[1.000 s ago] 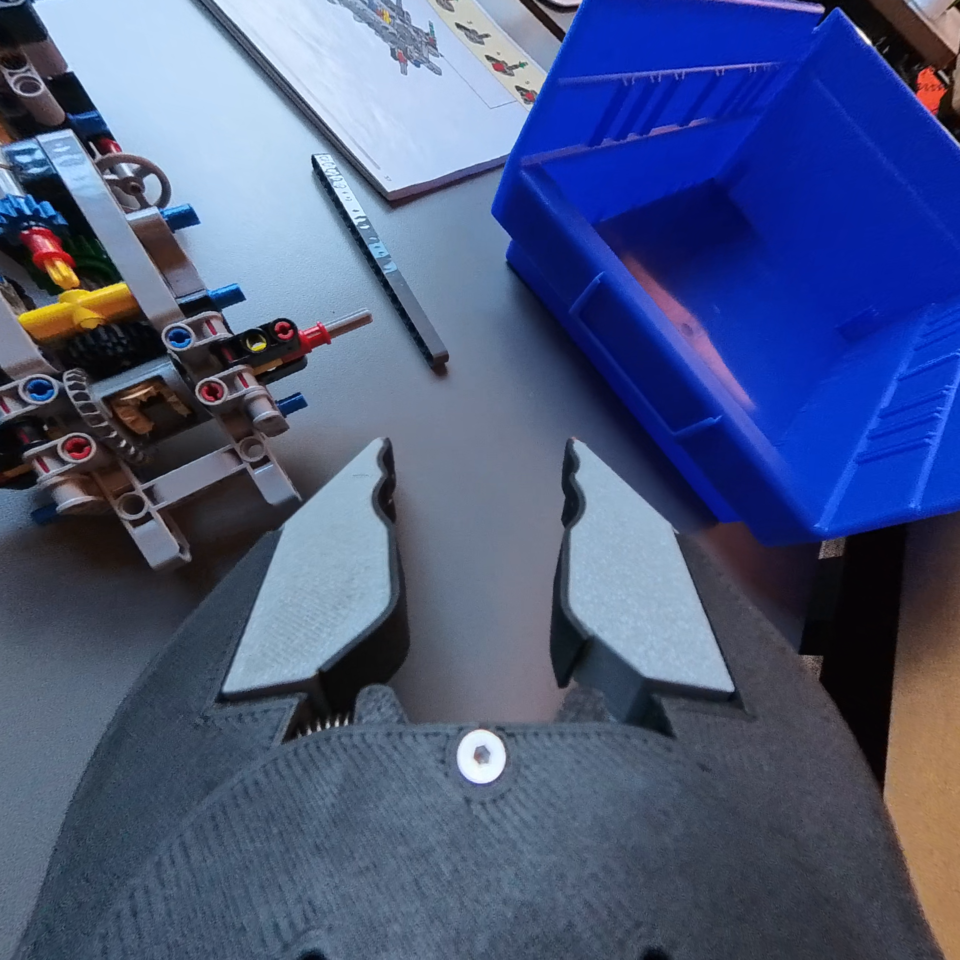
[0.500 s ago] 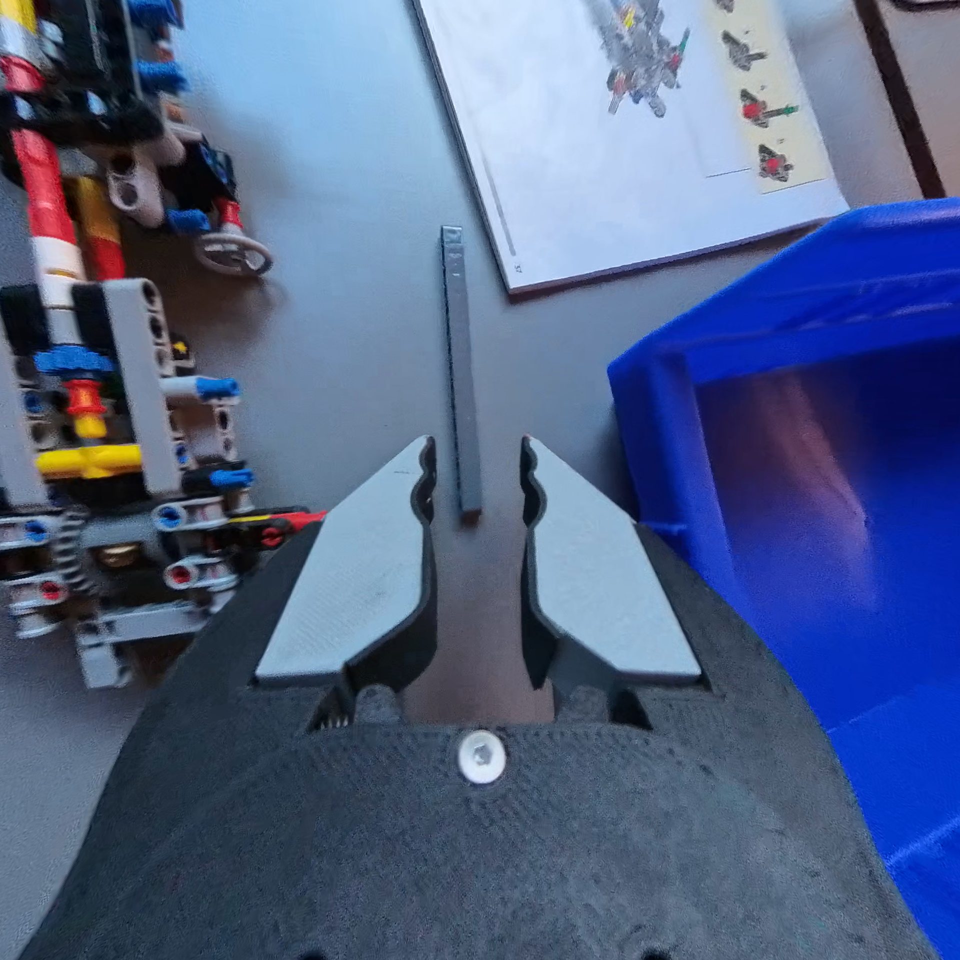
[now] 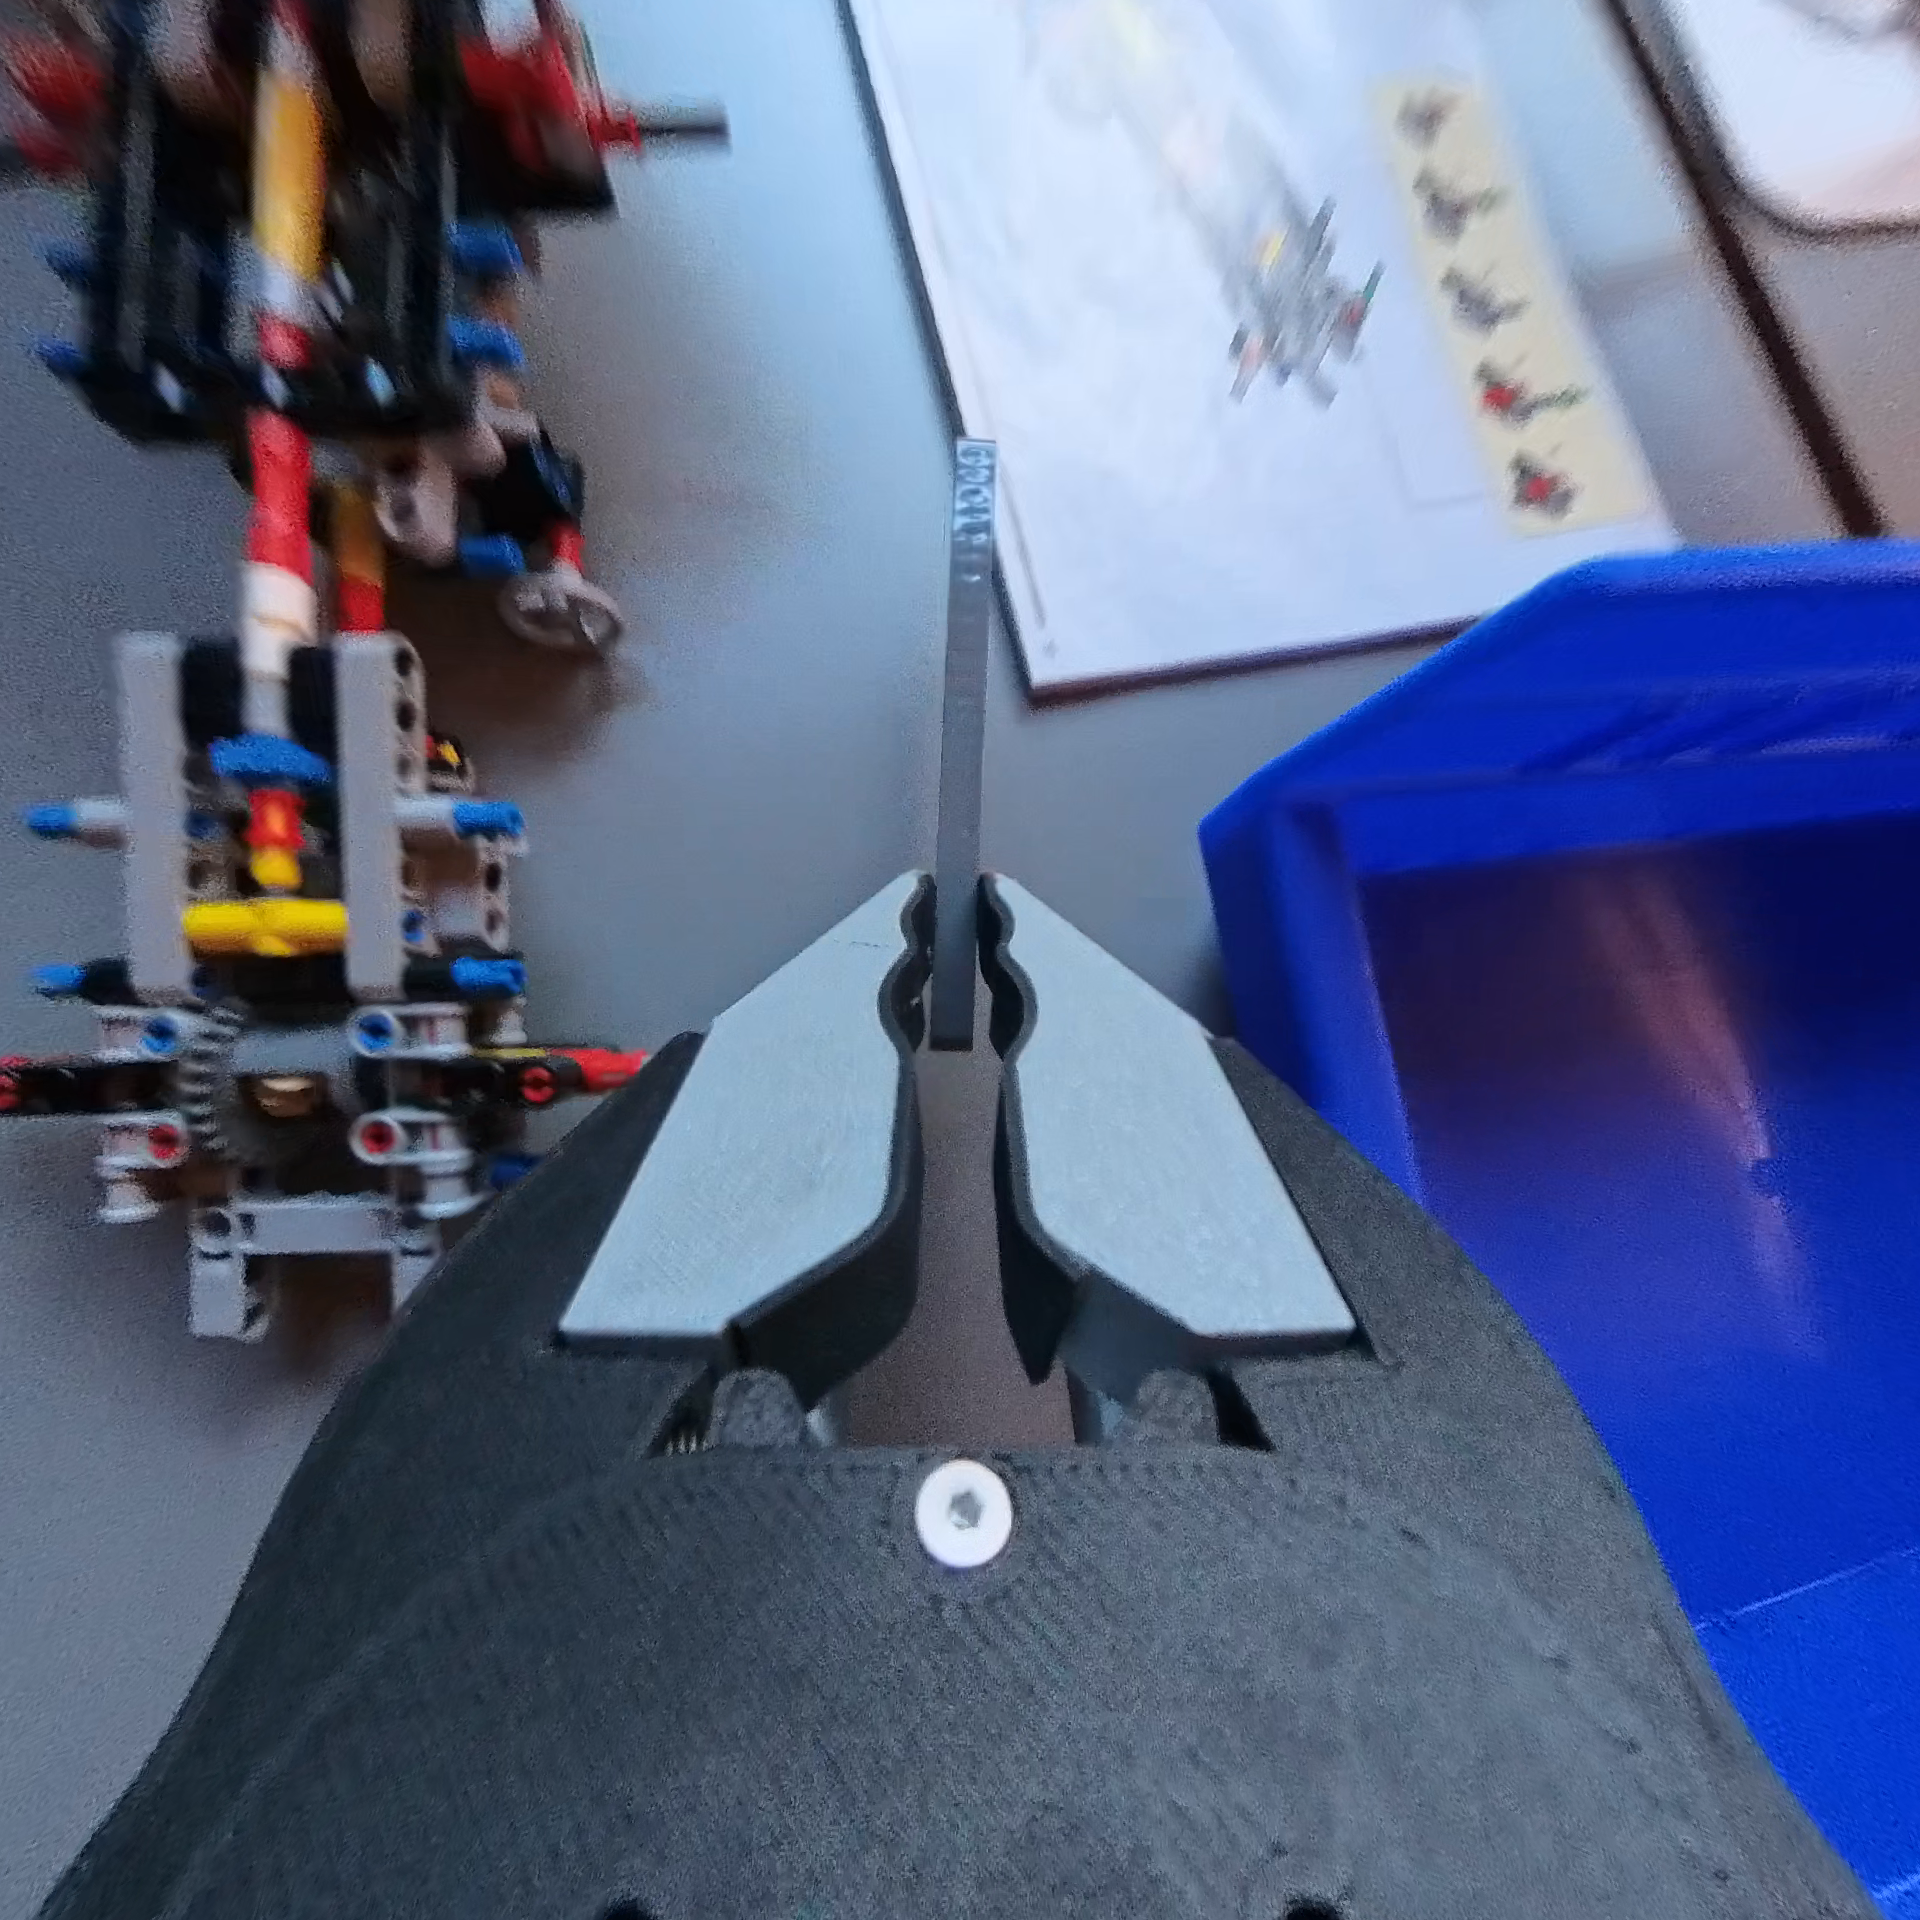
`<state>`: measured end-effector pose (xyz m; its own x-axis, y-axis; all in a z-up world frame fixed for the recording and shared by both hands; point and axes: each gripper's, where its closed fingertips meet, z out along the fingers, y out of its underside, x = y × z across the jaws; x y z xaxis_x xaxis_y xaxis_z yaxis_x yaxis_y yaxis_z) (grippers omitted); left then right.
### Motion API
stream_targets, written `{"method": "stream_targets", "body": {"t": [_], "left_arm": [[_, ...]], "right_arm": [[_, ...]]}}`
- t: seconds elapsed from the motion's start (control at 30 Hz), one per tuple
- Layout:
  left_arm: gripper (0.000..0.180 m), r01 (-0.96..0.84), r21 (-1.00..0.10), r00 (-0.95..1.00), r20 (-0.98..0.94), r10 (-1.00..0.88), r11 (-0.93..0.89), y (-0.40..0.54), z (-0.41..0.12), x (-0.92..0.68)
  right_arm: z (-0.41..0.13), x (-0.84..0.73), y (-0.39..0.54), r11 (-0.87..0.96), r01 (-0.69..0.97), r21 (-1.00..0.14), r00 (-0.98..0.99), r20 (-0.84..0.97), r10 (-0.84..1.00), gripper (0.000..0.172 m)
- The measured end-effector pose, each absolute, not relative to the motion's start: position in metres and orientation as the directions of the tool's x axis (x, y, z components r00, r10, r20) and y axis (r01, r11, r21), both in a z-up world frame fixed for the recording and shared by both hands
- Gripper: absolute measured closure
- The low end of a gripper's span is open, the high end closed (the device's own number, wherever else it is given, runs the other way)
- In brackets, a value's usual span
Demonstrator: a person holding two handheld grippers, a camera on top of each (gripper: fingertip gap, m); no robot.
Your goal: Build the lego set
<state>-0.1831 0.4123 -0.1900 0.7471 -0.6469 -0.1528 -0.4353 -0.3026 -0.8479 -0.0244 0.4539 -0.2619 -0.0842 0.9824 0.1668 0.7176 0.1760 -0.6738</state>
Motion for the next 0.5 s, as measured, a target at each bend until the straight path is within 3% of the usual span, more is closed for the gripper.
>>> {"method": "stream_targets", "body": {"t": [0.13, 0.3, 0.43, 0.5], "left_arm": [[0.144, -0.568, -0.794, 0.609, -0.228, -0.76, -0.217, 0.43, -0.178, -0.133], [0.142, -0.618, -0.75, 0.491, -0.133, -0.861, -0.236, 0.434, -0.197, -0.092], [0.172, -0.561, -0.804, 0.461, -0.103, -0.881, -0.199, 0.429, -0.194, -0.083], [0.174, -0.531, -0.825, 0.444, -0.074, -0.893, -0.195, 0.424, -0.192, -0.082]], "right_arm": [[-0.228, -0.035, 0.447, 0.183, 0.595, -0.783, -0.048, 0.192, 0.98, 0.167], [-0.217, -0.041, 0.44, 0.271, 0.553, -0.788, -0.024, 0.31, 0.95, 0.167], [-0.217, -0.043, 0.437, 0.299, 0.547, -0.782, -0.025, 0.342, 0.939, 0.167], [-0.218, -0.044, 0.438, 0.313, 0.547, -0.777, -0.022, 0.36, 0.933, 0.166]]}}
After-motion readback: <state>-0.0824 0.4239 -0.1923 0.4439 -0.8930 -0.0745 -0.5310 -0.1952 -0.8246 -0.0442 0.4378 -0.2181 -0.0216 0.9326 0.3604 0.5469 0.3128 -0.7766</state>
